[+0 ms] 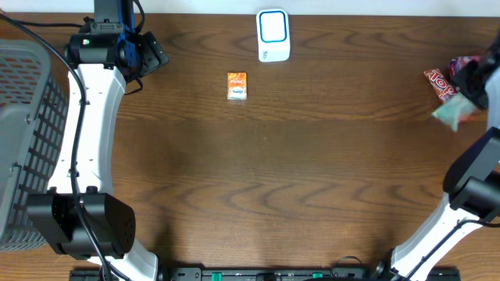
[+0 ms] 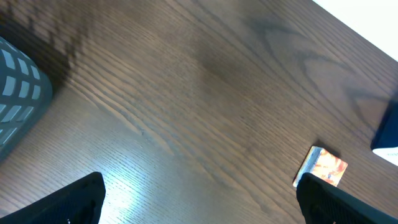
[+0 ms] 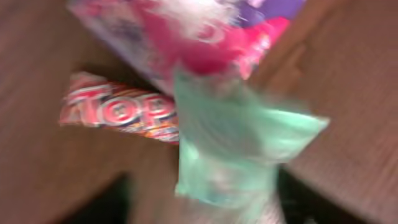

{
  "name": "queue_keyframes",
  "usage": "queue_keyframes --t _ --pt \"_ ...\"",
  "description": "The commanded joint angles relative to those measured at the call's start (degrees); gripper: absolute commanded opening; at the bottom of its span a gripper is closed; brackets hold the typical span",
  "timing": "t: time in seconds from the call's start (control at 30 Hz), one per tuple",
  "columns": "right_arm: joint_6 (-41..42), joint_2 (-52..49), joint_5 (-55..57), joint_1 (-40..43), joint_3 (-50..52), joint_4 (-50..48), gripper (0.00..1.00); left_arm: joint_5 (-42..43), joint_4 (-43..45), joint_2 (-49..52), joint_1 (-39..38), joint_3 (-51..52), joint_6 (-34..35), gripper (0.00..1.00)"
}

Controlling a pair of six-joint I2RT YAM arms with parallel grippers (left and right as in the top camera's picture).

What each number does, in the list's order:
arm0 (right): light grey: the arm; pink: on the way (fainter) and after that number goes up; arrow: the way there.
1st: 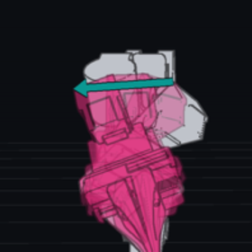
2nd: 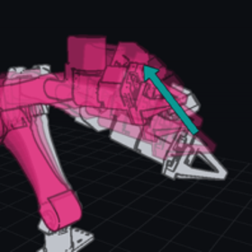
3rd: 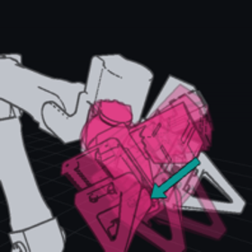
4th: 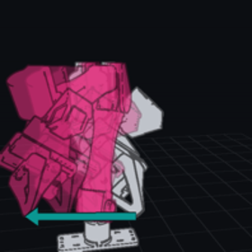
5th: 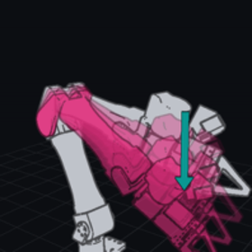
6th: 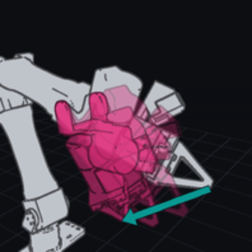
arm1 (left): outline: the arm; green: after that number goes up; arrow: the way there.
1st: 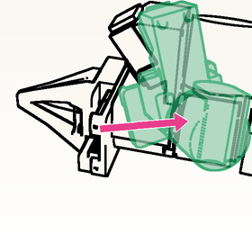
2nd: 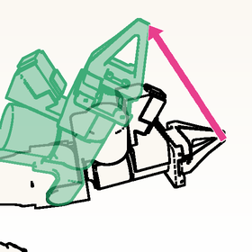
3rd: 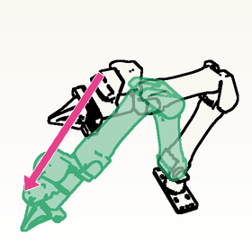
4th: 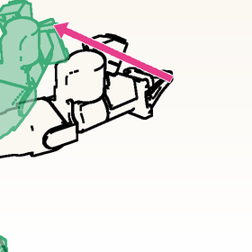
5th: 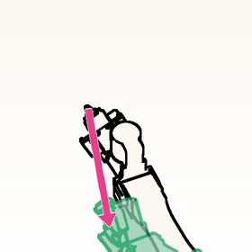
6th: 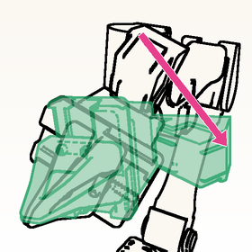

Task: Scan the item barcode
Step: 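Carry the wipes pack right and drop it beside the snack pile, then move the right gripper to the orange tissue box and grasp it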

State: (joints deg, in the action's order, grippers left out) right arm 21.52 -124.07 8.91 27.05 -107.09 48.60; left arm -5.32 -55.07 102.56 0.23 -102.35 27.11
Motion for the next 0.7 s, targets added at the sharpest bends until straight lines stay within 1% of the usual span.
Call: queue_keyframes --t 0.0,0.13,0.2,0.27,0.43,0.47,0.53,0.67 --pt "-1.18 -0.11 -1.99 0.96 -0.04 0.42 0.86 -0.96 0.04 0.2 0.02 0.11 -0.28 0.98" --pt "-0.5 3.23 -2.32 0.85 -0.07 1.11 0.85 -0.96 0.04 0.2 0.02 0.11 -0.28 0.98" --pt "-0.5 5.07 -4.31 0.5 -0.07 1.11 0.85 -0.96 0.04 0.2 0.02 0.11 -0.28 0.98" --pt "-0.5 7.21 -8.96 -0.07 -0.07 1.09 0.85 -0.96 0.04 0.2 0.02 0.11 -0.28 0.98" --pt "-1.51 11.43 -28.72 -2.43 -0.04 1.55 0.84 -0.96 0.04 0.2 0.02 0.11 -0.28 0.98" --pt "-1.51 11.89 -35.39 -4.02 -0.04 2.29 0.84 -0.96 0.04 0.2 0.02 0.11 -0.28 0.98" --pt "-1.55 11.74 -39.98 -6.38 -0.02 3.1 0.86 -0.96 0.04 0.2 0.02 0.11 -0.31 0.98" --pt "-3.82 10.21 -40.41 -16.26 0.42 4.28 0.89 -0.96 0.04 0.2 0.02 0.11 -0.28 0.98"
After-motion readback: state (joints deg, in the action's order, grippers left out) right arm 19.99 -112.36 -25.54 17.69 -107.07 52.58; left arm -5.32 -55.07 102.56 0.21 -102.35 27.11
